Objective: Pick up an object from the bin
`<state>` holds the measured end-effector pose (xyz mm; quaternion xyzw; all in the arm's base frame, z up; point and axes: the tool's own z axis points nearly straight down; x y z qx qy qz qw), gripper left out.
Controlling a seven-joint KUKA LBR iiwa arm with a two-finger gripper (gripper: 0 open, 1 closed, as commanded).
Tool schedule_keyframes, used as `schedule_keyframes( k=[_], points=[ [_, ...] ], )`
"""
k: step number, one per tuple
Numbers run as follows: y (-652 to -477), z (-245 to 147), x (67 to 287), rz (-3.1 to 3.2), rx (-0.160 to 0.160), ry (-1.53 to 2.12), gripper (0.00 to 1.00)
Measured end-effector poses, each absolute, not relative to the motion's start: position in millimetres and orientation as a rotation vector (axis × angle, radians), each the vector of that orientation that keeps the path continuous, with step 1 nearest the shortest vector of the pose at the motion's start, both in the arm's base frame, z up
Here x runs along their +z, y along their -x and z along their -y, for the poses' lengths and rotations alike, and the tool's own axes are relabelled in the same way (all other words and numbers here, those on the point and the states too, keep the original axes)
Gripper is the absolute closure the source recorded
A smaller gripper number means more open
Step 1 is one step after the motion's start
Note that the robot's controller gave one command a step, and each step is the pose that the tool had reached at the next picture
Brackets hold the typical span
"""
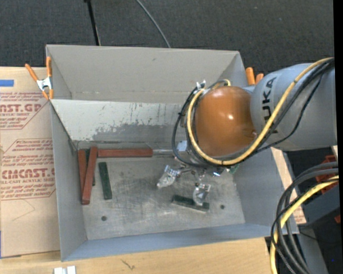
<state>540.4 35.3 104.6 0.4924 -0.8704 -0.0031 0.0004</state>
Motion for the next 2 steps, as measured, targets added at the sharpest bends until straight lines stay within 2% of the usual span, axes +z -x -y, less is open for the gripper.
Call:
schedule_keyframes(
  k=[1, 2],
  points=[
    [-521.7, -16, 90, 2.722, 0.005, -1.572, 0.00],
    [-522.1, -32, 76, 2.349, 0.003, -2.111, 1.00]
  ],
)
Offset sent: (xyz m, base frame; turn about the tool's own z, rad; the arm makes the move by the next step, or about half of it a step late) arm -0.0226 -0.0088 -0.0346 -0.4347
